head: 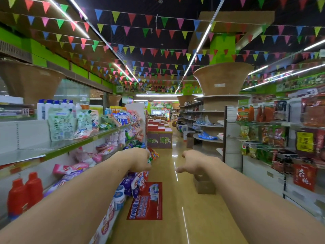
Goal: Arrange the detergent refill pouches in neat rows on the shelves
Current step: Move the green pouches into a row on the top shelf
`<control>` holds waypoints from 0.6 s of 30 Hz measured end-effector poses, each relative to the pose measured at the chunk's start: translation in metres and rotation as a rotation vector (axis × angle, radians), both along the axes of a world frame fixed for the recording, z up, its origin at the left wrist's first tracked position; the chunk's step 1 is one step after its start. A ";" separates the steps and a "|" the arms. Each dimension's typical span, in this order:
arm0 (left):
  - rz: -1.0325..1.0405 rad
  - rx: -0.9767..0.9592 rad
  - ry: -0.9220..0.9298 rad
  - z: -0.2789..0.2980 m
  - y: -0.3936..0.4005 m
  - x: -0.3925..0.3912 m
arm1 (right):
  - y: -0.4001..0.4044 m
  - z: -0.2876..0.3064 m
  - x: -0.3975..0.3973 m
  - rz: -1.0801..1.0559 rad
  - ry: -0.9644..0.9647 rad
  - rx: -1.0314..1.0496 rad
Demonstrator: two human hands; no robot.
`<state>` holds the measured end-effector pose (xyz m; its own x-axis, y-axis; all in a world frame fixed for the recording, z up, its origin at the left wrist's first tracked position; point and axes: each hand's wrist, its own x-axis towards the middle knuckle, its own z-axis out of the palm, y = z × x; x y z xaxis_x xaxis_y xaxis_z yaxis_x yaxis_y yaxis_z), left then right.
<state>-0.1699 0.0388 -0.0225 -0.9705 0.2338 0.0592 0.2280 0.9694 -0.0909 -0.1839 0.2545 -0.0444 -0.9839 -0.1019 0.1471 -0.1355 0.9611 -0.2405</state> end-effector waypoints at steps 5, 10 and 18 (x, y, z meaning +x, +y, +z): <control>-0.026 -0.008 -0.008 0.006 -0.013 -0.097 | -0.010 0.013 -0.093 -0.021 0.004 -0.033; -0.039 -0.011 0.013 0.015 -0.025 -0.197 | -0.024 0.022 -0.190 -0.005 0.013 -0.041; -0.001 -0.005 0.003 0.008 -0.018 -0.352 | -0.020 0.027 -0.341 0.052 0.033 -0.014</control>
<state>-0.5217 0.0212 -0.0147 -0.9702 0.2346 0.0604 0.2283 0.9688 -0.0967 -0.5250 0.2347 -0.0175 -0.9719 -0.1503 0.1813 -0.1932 0.9491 -0.2486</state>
